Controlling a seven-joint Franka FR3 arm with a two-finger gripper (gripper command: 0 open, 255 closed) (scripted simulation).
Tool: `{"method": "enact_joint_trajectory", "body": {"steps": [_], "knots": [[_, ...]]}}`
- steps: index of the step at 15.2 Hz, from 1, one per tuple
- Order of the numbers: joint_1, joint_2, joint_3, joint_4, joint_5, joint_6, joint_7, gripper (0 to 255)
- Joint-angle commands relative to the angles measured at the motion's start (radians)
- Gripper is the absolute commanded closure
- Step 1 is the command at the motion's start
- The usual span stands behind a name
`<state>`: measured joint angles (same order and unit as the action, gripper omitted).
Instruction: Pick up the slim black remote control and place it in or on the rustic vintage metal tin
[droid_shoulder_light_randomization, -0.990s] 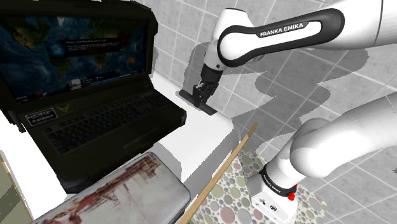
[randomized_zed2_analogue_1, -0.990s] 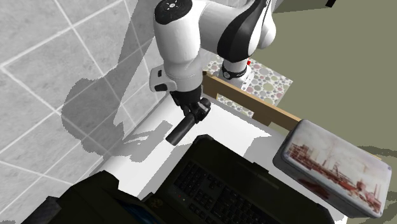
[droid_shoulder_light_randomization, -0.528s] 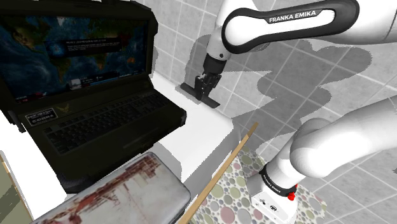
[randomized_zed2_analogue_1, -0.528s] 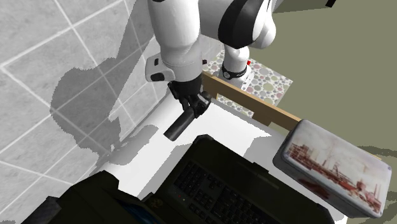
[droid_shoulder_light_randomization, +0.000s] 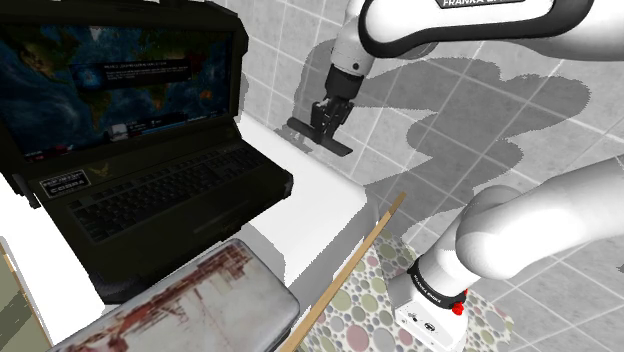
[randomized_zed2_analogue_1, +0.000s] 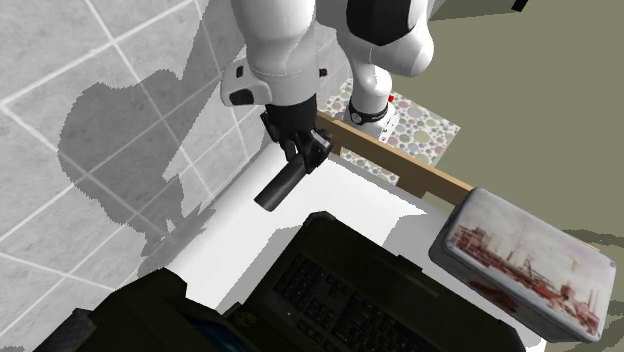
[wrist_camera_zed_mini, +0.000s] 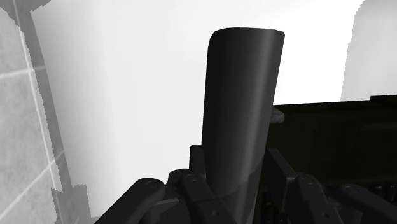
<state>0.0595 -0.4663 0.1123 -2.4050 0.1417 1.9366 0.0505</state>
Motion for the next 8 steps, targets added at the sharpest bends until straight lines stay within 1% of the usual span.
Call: {"method": "enact_joint_trajectory", "body": {"steps": [1,8], "knots": [[0.011,-0.014,0.017,0.0,0.009,-0.012,0.024,255],[0.092,-0.073,0.145,-0.042,0.084,-0.007,0.187,255]]}}
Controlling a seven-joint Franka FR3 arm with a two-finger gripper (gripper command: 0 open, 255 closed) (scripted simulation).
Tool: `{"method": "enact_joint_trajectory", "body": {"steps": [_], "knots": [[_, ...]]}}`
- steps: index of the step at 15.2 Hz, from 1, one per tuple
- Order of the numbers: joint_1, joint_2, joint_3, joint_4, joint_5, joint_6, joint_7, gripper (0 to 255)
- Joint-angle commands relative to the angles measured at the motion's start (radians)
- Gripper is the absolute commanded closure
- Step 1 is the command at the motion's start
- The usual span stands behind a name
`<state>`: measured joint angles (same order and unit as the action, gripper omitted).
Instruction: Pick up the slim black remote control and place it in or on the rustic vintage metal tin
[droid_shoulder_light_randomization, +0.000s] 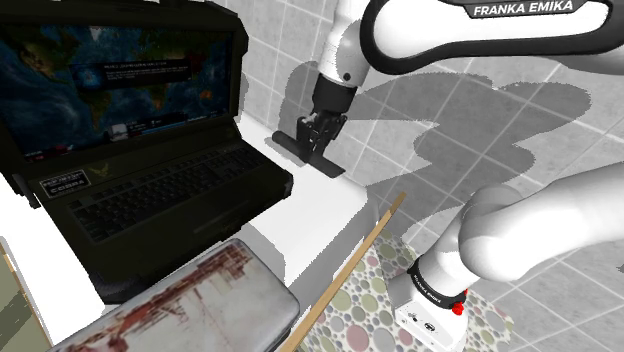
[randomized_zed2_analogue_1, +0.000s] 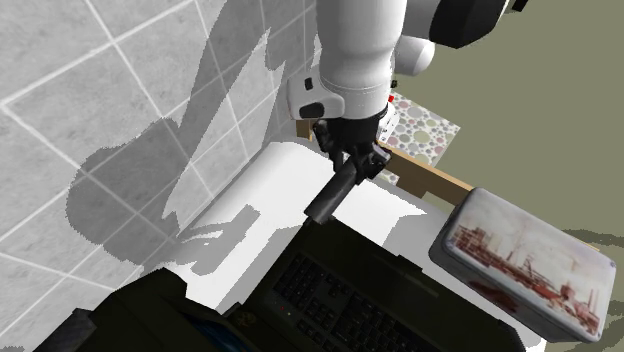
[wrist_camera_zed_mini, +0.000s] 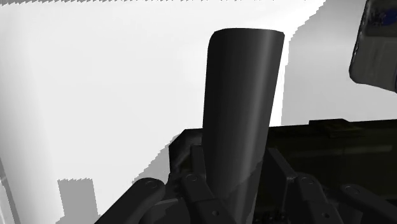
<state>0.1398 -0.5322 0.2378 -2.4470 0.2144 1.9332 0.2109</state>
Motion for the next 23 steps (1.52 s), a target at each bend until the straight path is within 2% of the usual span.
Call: {"method": "enact_joint_trajectory", "body": {"steps": [1,7,14,19,23], "knots": [[0.024,-0.011,0.038,-0.001,0.022,-0.003,0.051,255],[0.086,-0.007,0.158,0.016,0.081,0.011,0.198,255],[0.136,0.055,0.309,0.087,0.121,0.038,0.38,255],[0.15,0.137,0.425,0.17,0.115,0.063,0.521,255],[0.148,0.228,0.528,0.254,0.078,0.084,0.647,255]]}}
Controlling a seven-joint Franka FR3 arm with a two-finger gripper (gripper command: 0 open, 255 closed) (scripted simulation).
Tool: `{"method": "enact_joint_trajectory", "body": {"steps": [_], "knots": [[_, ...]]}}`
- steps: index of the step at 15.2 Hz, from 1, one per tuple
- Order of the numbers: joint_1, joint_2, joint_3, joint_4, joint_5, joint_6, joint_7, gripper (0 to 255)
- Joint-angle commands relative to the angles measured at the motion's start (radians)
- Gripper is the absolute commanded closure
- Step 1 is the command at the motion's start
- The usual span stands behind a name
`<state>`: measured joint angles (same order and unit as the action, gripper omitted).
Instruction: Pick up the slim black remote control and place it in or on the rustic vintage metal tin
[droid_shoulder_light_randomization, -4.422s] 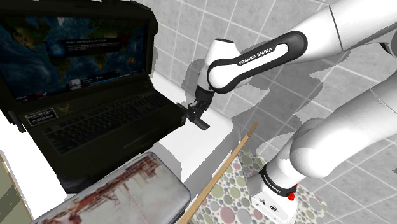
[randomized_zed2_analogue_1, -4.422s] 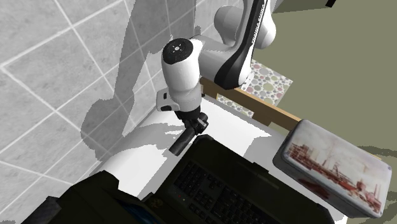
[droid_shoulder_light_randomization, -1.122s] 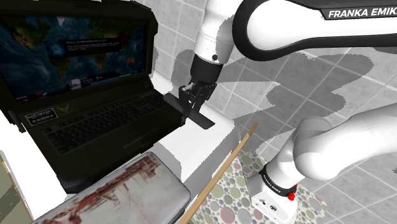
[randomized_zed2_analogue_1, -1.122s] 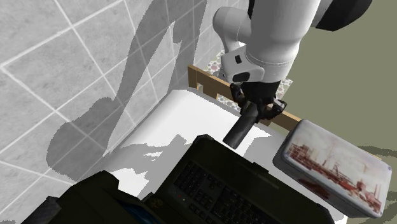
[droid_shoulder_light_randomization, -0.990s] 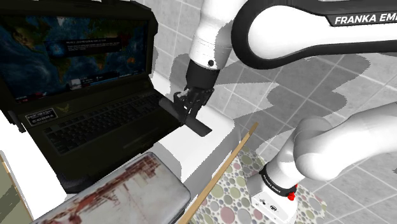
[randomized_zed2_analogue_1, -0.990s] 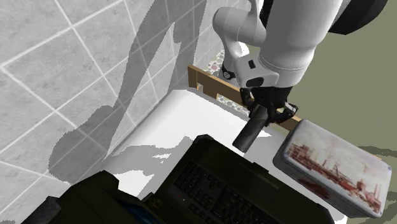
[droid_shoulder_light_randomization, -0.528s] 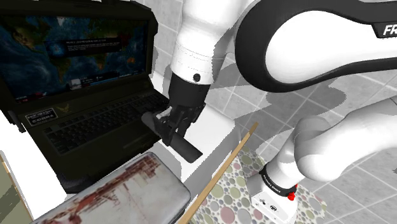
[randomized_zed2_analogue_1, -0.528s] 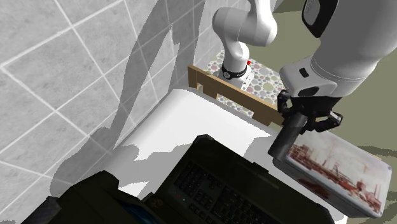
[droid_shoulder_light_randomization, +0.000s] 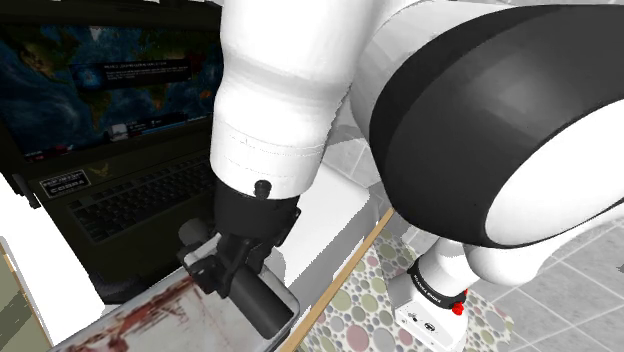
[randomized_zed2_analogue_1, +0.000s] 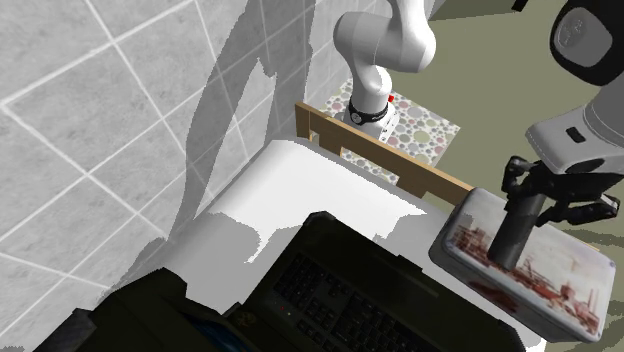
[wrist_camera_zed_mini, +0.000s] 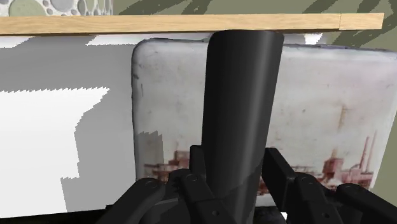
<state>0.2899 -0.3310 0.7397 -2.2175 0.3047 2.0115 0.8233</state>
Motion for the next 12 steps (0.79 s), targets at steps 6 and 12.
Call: {"method": "enact_joint_trajectory", "body": {"steps": [6,12], "knots": [[-0.012,0.156,0.141,0.103,-0.1,0.051,0.182,255],[-0.016,0.195,0.161,0.047,-0.124,0.136,0.199,255]]}}
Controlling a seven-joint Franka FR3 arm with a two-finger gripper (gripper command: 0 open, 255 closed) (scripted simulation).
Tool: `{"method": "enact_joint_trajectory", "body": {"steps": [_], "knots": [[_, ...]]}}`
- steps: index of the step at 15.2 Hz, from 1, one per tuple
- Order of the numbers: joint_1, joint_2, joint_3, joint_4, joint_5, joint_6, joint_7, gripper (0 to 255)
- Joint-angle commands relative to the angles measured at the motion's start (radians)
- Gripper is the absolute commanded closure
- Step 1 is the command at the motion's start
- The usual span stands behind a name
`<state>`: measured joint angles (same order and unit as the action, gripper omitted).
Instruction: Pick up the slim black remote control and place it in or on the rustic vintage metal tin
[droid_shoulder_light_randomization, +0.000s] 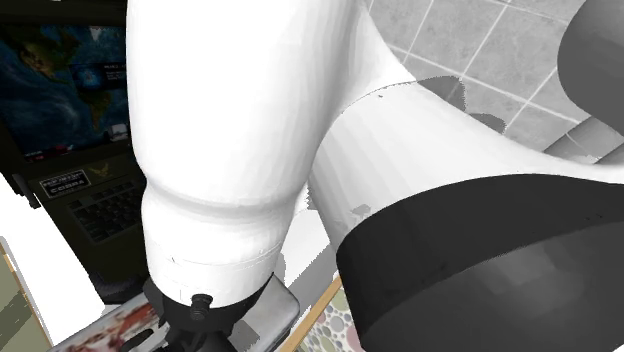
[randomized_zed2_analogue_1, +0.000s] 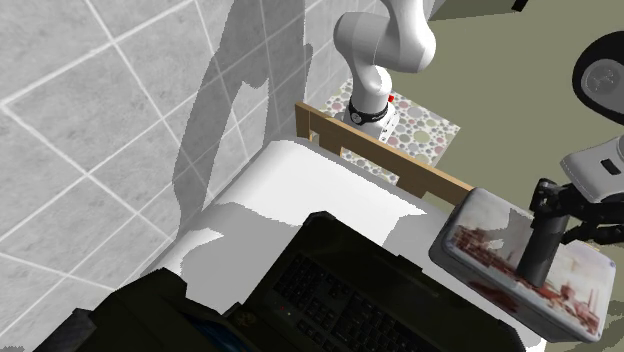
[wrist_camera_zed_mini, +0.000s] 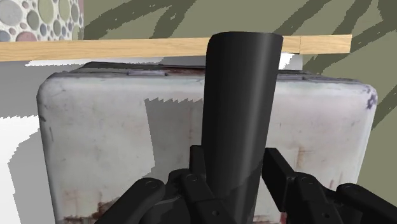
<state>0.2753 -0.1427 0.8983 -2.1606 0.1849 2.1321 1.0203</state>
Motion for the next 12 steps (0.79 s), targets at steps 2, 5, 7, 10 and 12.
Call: {"method": "enact_joint_trajectory", "body": {"steps": [2,5,7,10,12], "knots": [[-0.003,0.023,0.01,-0.027,-0.016,0.044,0.01,255],[-0.004,0.035,0.014,-0.038,-0.025,0.064,0.016,255],[-0.004,0.035,0.014,-0.038,-0.025,0.064,0.016,255],[-0.004,0.035,0.014,-0.038,-0.025,0.064,0.016,255],[-0.004,0.035,0.014,-0.038,-0.025,0.064,0.016,0]]}}
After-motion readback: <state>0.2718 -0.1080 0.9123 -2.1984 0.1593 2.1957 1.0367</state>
